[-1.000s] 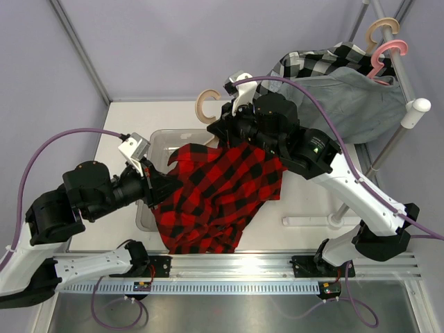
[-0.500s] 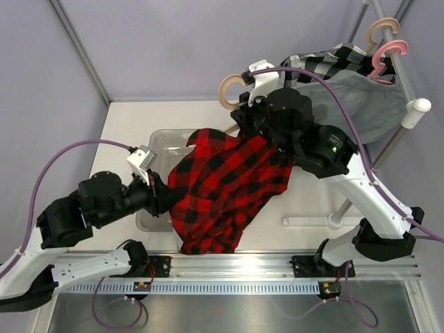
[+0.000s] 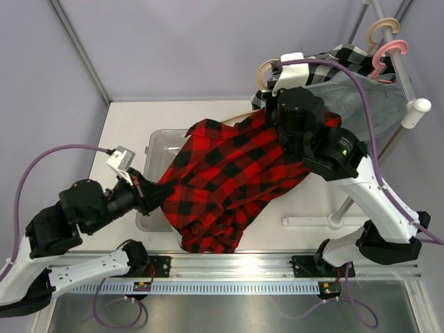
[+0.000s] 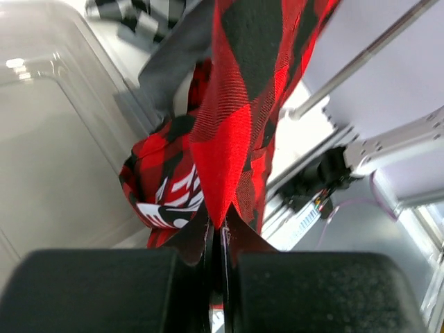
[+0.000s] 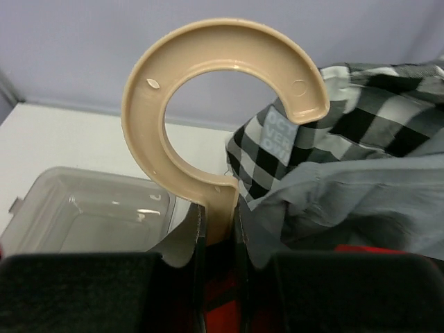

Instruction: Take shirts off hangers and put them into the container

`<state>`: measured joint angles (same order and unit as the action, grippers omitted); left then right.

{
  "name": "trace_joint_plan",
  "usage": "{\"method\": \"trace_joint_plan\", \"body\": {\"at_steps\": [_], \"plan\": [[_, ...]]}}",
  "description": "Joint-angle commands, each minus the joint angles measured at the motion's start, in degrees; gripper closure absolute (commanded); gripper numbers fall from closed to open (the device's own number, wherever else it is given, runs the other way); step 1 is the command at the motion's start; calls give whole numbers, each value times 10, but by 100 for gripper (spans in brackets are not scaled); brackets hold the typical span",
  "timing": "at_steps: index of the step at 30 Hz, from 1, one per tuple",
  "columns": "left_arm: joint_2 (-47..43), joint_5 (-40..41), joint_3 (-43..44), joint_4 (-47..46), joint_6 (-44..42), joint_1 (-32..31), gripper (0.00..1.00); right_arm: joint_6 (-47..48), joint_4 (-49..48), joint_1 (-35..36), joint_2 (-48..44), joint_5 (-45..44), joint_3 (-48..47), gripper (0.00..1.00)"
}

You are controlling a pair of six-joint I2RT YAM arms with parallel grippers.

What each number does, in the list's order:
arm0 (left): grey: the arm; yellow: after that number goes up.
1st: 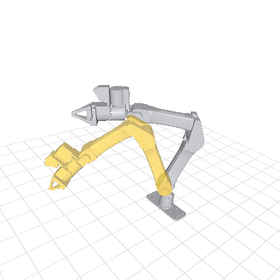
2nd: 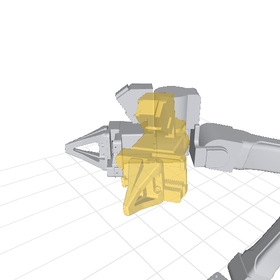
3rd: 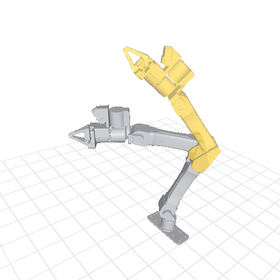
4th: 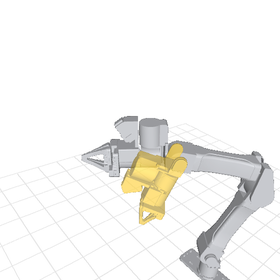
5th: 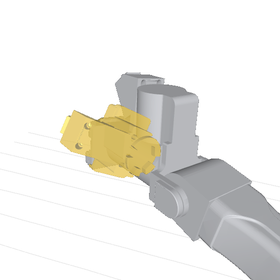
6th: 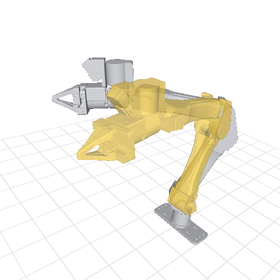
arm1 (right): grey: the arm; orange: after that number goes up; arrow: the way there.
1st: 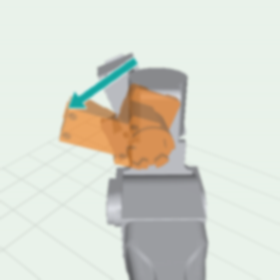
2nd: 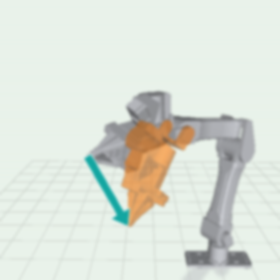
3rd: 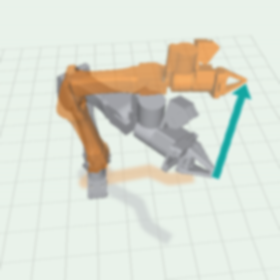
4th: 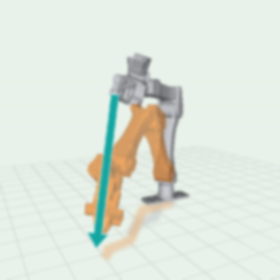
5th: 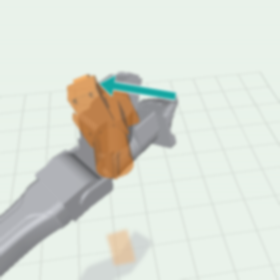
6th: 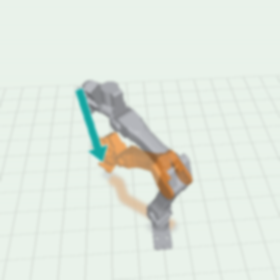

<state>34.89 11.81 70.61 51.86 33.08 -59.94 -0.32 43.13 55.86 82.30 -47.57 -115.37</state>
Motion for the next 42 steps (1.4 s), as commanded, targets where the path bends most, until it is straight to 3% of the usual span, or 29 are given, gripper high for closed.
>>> {"method": "trace_joint_plan", "body": {"at_steps": [1, 7, 10, 16, 25, 31, 32, 35, 42], "plan": [[-40, 44, 4, 17, 8, 0, 100, -25, -20, -56, -47, -165, -12, 100], [-39, 2, -35, 1, 8, 0, 100, -92, -28, -104, -85, -112, 3, 100], [-37, -35, -86, -60, 14, 0, 100, -128, 28, -146, -61, -90, -39, 100], [-62, -32, -154, -68, 37, 0, 100, -116, 22, -191, -62, -58, -51, 100], [-76, 14, -155, -22, 52, 0, 100, -124, 56, -261, -50, 5, -109, 100], [-79, 24, -191, -52, 64, 0, 100, -240, 72, -317, -84, 235, -70, 100], [-79, 4, -197, -67, 60, 0, 100, -250, 60, -316, -98, 295, -34, 100], [-67, -38, -217, -135, 52, 0, 100, -287, 6, -316, -119, 344, 31, 100], [-1, -265, -264, -356, 54, -1, 100, -325, -20, -317, -114, 378, 9, 100]]}}
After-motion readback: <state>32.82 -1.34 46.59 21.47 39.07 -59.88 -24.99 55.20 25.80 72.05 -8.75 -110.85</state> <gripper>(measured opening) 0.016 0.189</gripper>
